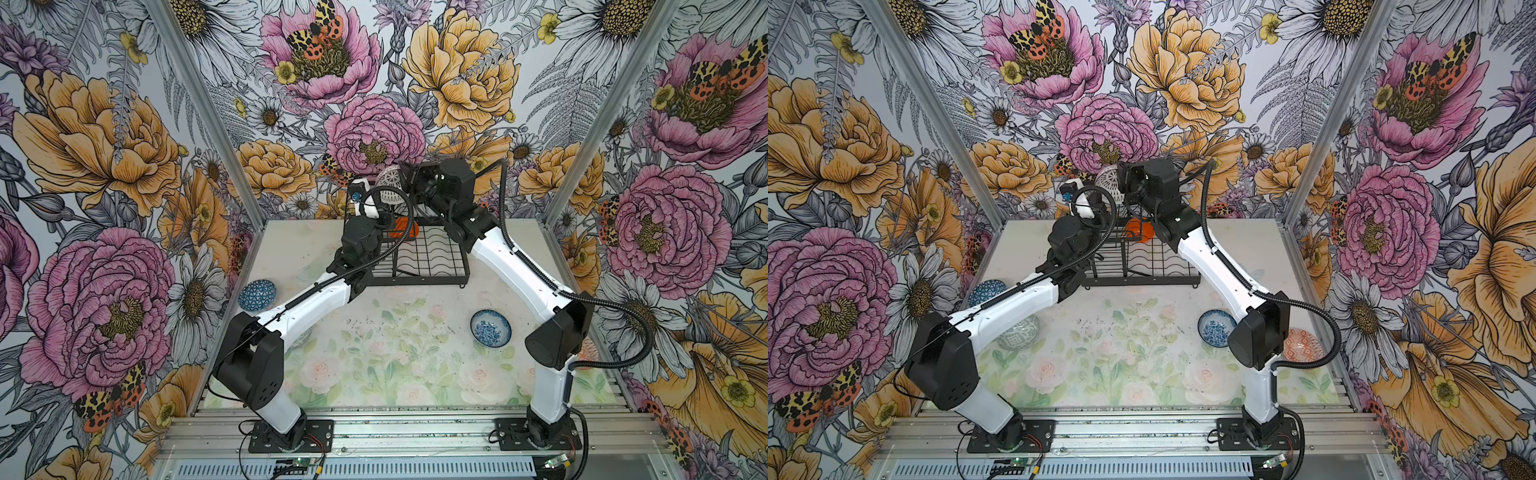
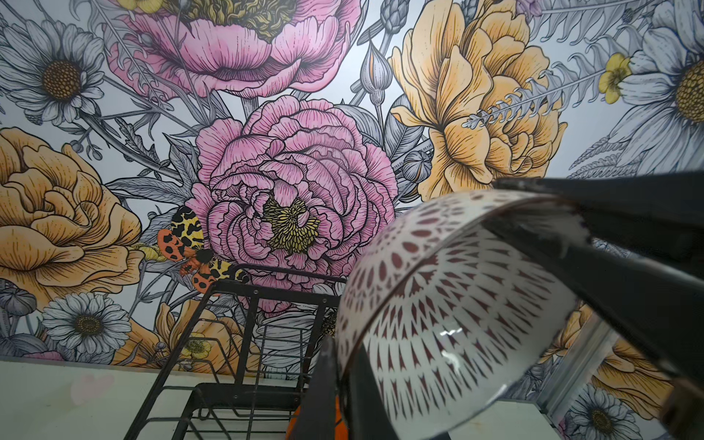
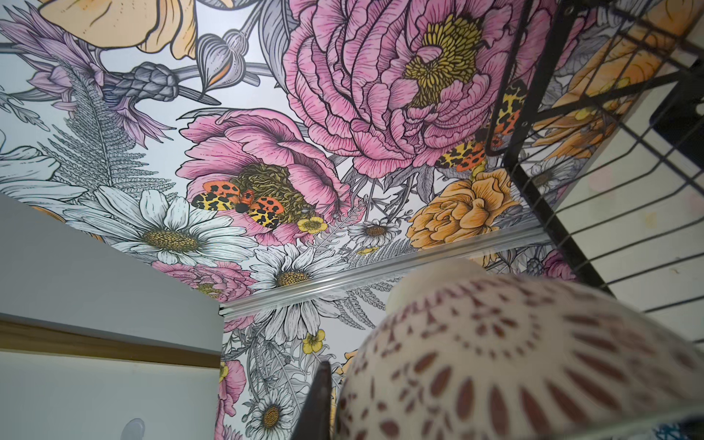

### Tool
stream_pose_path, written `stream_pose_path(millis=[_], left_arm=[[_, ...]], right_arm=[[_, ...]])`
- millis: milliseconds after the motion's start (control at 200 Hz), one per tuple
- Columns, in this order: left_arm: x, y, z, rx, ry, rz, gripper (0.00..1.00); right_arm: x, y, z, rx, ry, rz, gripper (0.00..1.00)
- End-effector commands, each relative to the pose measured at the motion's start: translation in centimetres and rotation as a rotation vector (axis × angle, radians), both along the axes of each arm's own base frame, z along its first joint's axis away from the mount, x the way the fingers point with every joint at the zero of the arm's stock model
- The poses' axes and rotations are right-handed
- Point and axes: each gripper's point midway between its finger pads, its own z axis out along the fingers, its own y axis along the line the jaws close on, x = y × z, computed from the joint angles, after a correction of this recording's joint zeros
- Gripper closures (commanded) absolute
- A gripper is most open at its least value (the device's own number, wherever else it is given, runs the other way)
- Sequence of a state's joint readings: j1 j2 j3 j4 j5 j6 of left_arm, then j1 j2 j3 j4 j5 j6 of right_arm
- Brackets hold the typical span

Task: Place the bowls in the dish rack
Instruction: 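Grasp the patterned bowl rim with the right gripper while the left gripper holds it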

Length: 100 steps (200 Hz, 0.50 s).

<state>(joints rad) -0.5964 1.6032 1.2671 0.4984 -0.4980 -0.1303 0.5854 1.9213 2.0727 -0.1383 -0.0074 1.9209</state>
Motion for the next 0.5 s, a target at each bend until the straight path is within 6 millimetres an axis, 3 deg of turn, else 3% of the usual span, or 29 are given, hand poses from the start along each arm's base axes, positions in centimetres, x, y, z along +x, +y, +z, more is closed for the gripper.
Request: stream_pose_path(millis=[0, 65, 495], left_arm=[[-2.12, 1.53, 5.36, -0.094, -0.138, 0.020, 1.00], [-2.01, 1.39, 5.39, -0.089, -0.128, 0.020, 1.00], [-2.05, 1.68, 5.85, -0.107, -0.095, 0.028, 0.98]], right_arm=[[-0.13, -1.88, 1.22, -0.023, -0.039, -0.055, 0.96], [-0.21, -1.94, 1.16, -0.022, -0.038, -0.055, 1.00], [-0.51, -2.31, 1.36, -0.014, -0.043, -0.058, 1.00]])
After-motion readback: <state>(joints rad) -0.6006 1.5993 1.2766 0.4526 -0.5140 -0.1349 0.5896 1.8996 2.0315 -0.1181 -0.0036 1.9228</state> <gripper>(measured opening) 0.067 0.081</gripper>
